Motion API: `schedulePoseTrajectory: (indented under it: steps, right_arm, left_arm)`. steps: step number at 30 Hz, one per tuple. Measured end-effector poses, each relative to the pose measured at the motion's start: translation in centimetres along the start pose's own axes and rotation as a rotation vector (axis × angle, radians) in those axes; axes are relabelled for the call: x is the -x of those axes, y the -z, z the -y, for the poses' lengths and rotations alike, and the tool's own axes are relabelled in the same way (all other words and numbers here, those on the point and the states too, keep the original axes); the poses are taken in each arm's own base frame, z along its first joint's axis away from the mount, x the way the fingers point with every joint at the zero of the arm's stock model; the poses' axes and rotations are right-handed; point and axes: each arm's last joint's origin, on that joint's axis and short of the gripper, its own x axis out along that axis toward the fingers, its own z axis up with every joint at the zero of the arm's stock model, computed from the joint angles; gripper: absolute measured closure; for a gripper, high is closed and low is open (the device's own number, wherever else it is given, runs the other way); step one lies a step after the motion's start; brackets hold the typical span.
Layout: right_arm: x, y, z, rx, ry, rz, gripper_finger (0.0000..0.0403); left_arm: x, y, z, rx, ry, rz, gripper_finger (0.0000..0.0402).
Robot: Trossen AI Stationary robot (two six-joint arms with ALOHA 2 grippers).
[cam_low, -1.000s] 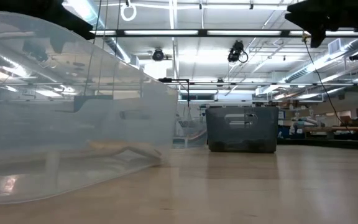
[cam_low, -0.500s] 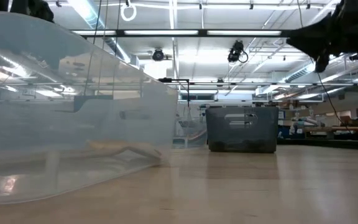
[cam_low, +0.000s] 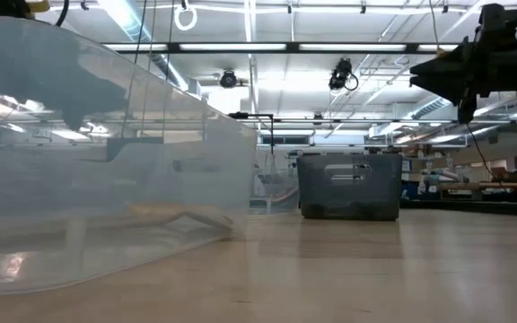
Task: Sort silverware by color (type)
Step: Return to home position
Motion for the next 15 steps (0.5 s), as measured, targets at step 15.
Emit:
schedulePoseTrajectory:
  steps: [15]
  right_arm:
    - [0.0, 0.01, -0.01, 0.0, -0.003, -0.001, 0.0296]
  left_arm:
    - [0.01, -0.07, 0.02, 0.076, 0.002, 0.006, 0.0258]
